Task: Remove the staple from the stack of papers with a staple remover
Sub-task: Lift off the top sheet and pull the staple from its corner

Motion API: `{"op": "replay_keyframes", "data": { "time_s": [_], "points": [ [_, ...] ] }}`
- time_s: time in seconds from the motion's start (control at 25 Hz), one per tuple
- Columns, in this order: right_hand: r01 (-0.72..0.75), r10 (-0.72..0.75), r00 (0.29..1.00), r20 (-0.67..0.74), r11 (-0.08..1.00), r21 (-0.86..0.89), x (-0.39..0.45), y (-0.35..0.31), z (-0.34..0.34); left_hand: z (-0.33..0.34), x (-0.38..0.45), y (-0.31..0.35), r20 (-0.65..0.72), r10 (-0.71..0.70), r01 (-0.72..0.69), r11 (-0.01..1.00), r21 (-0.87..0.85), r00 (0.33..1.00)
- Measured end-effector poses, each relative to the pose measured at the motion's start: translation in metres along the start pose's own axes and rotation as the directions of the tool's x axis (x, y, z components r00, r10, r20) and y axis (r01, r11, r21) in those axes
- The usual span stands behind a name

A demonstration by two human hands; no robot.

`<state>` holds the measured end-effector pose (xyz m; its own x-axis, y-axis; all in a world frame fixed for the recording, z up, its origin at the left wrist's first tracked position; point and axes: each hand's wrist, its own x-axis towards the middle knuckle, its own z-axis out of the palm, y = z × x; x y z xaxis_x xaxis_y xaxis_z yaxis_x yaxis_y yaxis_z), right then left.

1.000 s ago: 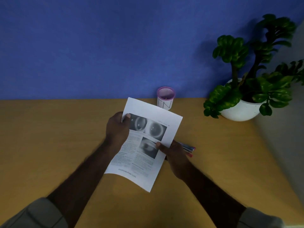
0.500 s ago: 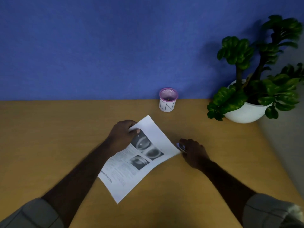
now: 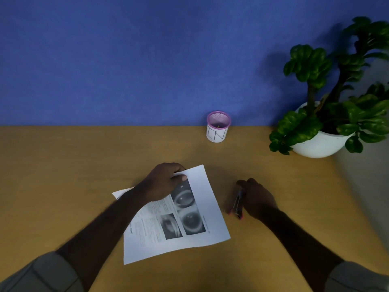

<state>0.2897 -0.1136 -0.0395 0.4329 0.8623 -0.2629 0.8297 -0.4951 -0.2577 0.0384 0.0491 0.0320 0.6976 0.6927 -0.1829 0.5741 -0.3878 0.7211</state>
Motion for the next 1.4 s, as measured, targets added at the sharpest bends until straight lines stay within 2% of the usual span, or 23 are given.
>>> {"op": "replay_keyframes", "data": {
  "time_s": [0.08, 0.16, 0.28, 0.4, 0.44, 0.48, 0.52, 0.56, 0.6, 0.64, 0.76, 0.8, 0.88, 0.96, 1.08, 1.16, 1.24, 1.4],
  "points": [
    [0.251, -0.233, 0.964, 0.124, 0.955, -0.156, 0.001, 0.012, -0.006, -0.002, -0.001, -0.003, 0.037, 0.003, -0.003, 1.000, 0.012, 0.999],
    [0.423, -0.369, 0.898, 0.240, 0.874, -0.238, -0.001, 0.015, -0.006, -0.005, -0.001, -0.003, 0.059, 0.008, -0.010, 0.999, 0.039, 0.998],
    [0.496, -0.450, 0.866, 0.217, 0.826, -0.268, -0.004, 0.015, 0.004, -0.007, -0.002, -0.001, 0.081, 0.011, -0.016, 0.998, 0.058, 0.997],
    [0.451, -0.434, 0.892, 0.125, 0.848, -0.277, -0.010, 0.016, 0.008, -0.008, -0.005, 0.000, 0.096, 0.006, -0.011, 0.999, 0.051, 0.995],
    [0.430, -0.421, 0.903, 0.087, 0.879, -0.207, -0.012, 0.015, 0.009, -0.008, -0.005, 0.000, 0.099, 0.006, -0.011, 0.999, 0.051, 0.995],
    [0.394, -0.392, 0.919, 0.043, 0.918, -0.047, -0.016, 0.012, 0.007, -0.008, -0.006, 0.001, 0.103, 0.007, -0.013, 0.999, 0.050, 0.995],
    [0.329, -0.338, 0.941, 0.011, 0.923, 0.199, -0.020, 0.007, 0.003, -0.009, -0.007, 0.002, 0.110, 0.007, -0.013, 0.999, 0.048, 0.994],
    [0.228, -0.267, 0.964, 0.017, 0.854, 0.468, -0.024, 0.002, -0.002, -0.010, -0.007, 0.004, 0.119, 0.006, -0.011, 0.999, 0.045, 0.993],
    [0.128, -0.207, 0.978, 0.034, 0.717, 0.685, -0.028, -0.003, -0.008, -0.012, -0.008, 0.006, 0.127, 0.005, -0.010, 0.999, 0.043, 0.992],
    [0.049, -0.162, 0.985, 0.052, 0.564, 0.824, -0.030, -0.007, -0.015, -0.015, -0.008, 0.009, 0.134, 0.009, -0.015, 0.999, 0.042, 0.991],
    [-0.103, -0.152, 0.979, 0.132, 0.184, 0.977, -0.034, -0.023, -0.042, -0.025, -0.007, 0.021, 0.130, 0.052, -0.059, 0.997, 0.055, 0.990],
    [-0.123, -0.180, 0.974, 0.141, 0.109, 0.986, -0.035, -0.028, -0.054, -0.029, -0.007, 0.027, 0.119, 0.065, -0.073, 0.996, 0.058, 0.991],
    [-0.111, -0.234, 0.966, 0.115, 0.030, 0.993, -0.038, -0.040, -0.078, -0.038, -0.008, 0.040, 0.067, 0.099, -0.103, 0.994, 0.047, 0.993],
    [-0.052, -0.281, 0.958, 0.062, 0.044, 0.998, -0.042, -0.051, -0.101, -0.048, -0.011, 0.057, -0.018, 0.158, -0.157, 0.986, 0.049, 0.987],
    [0.097, -0.287, 0.958, -0.021, 0.252, 0.963, -0.052, -0.066, -0.132, -0.064, -0.020, 0.087, -0.096, 0.251, -0.240, 0.965, 0.107, 0.963],
    [0.197, -0.305, 0.948, -0.094, 0.330, 0.923, -0.061, -0.074, -0.153, -0.076, -0.028, 0.107, -0.137, 0.298, -0.277, 0.949, 0.149, 0.945],
    [0.284, -0.337, 0.928, -0.160, 0.360, 0.889, -0.070, -0.081, -0.174, -0.087, -0.038, 0.127, -0.180, 0.333, -0.303, 0.936, 0.177, 0.926],
    [0.451, -0.417, 0.860, -0.294, 0.354, 0.819, -0.085, -0.091, -0.212, -0.107, -0.059, 0.158, -0.240, 0.420, -0.360, 0.897, 0.256, 0.875]
  ]
}}
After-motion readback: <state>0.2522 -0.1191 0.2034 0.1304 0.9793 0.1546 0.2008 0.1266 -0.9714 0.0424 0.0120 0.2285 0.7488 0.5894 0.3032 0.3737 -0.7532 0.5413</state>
